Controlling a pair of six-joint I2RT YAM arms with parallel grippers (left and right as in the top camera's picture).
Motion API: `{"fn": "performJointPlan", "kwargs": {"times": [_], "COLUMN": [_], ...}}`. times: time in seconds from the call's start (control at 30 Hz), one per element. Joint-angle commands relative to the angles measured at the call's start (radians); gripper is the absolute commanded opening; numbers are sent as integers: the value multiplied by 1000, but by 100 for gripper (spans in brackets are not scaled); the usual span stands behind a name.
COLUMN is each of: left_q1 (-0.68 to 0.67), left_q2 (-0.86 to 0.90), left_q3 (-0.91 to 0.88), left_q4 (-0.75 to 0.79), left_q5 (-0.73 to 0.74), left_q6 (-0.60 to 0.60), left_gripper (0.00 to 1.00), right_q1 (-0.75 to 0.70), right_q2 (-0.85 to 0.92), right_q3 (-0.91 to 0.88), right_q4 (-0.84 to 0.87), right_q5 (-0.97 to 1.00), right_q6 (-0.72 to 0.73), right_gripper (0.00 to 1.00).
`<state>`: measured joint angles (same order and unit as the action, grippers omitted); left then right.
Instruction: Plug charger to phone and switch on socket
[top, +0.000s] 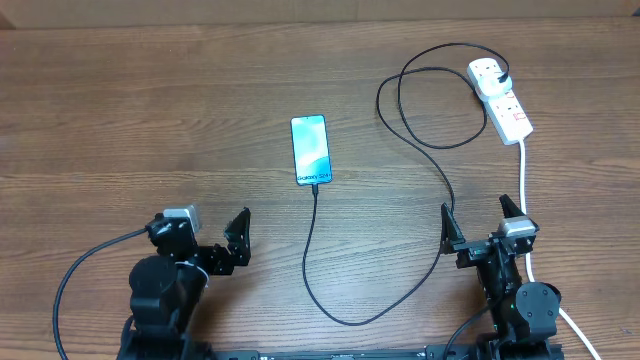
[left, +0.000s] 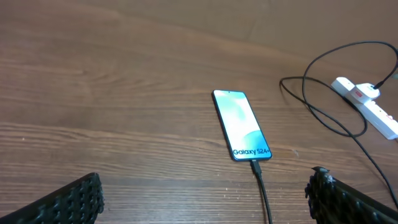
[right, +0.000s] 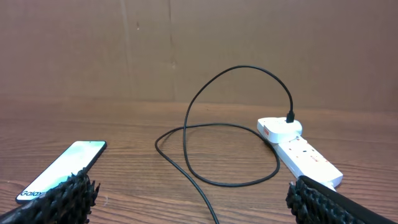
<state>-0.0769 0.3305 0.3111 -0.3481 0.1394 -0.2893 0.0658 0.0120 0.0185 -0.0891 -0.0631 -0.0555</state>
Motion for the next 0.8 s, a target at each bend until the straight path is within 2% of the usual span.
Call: {"fn": "performJointPlan", "kwargs": {"times": [0.0,0.37,0.77], "left_q1": [-2,-2,-2], "left_q2": [-54,-195,-276], "left_q3": [-28,-89,-233], "left_q4": [10,46,277], "left_q5": [11,12,45], "left_q6": [24,32,32], "left_gripper": [100,100,100], "right_q1": [-5,-5,-5], "right_q2": [-9,-9,-9], "right_q3": [-10,-10,-10], "right_q4": [7,7,8], "right_q5": [10,10,10], "right_q6": [2,2,2], "right_gripper": [100,100,100]}}
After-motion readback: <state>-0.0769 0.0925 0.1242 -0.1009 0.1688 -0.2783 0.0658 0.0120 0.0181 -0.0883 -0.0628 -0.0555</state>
